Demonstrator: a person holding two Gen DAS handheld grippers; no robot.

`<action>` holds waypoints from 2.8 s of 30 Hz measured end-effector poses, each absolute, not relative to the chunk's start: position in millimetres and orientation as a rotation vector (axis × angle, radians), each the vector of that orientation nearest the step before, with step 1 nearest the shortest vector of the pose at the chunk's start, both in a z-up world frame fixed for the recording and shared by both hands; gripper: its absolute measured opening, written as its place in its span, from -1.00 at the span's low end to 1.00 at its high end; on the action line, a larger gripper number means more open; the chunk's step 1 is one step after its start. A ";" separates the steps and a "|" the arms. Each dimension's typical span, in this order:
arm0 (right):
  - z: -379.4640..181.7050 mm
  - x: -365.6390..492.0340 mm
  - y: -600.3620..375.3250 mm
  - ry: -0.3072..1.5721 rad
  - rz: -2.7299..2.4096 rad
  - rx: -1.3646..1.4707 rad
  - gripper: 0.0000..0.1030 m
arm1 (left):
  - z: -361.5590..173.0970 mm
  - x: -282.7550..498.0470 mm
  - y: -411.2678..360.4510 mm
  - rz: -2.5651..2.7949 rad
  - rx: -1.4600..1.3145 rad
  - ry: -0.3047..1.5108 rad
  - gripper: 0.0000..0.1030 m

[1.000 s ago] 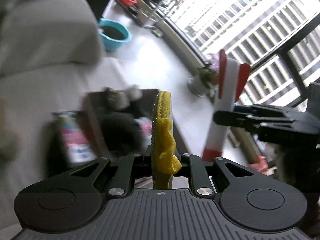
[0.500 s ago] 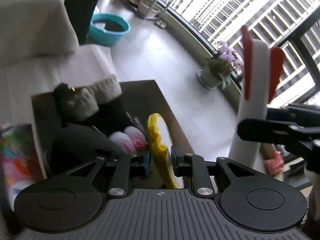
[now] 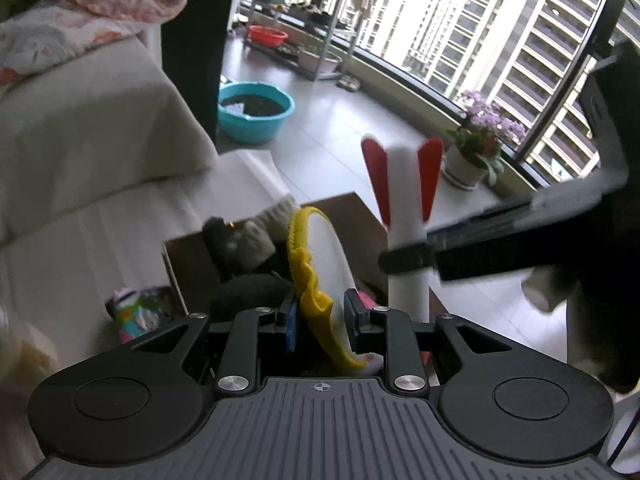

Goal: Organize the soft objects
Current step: 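Release the yellow pad into the box with the left tool while the right tool carries the rocket, then lower the rocket toy into the pink box and open the right tool, then grasp the colorful tissue packet beside the box with the left tool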

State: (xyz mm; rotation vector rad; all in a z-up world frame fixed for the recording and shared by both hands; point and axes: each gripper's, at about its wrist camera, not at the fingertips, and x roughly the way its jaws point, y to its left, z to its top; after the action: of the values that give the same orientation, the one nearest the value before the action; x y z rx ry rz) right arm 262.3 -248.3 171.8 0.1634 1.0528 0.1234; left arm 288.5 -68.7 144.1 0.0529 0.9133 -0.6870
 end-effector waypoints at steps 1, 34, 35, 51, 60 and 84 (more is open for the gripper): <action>175.4 262.2 -248.7 1.043 0.119 0.160 -0.33 | 144.2 288.2 -68.8 -0.695 0.047 0.922 -0.49; 201.8 242.2 -261.9 0.955 0.115 0.201 -0.33 | 150.0 294.5 -60.9 -0.750 -0.108 0.946 -0.45; 196.7 246.2 -258.3 0.972 0.129 0.220 -0.33 | 154.4 293.0 -55.9 -0.722 -0.082 0.922 -0.45; 135.3 273.5 -204.7 1.105 0.170 0.144 -0.35 | 160.5 279.0 55.9 -0.526 -0.061 0.876 -0.46; 166.7 258.4 -202.4 0.989 0.141 0.049 -0.39 | 139.0 283.2 88.7 -0.514 -0.079 0.909 -0.46; 199.9 241.8 -169.2 0.942 0.187 -0.037 0.02 | 88.9 336.1 61.1 -0.509 -0.241 1.126 -0.37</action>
State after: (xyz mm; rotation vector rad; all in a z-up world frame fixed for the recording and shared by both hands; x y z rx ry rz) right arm 241.8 -169.2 199.9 -0.0371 0.9418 0.1869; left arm 336.1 61.1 88.9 -0.2412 1.1264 -0.5093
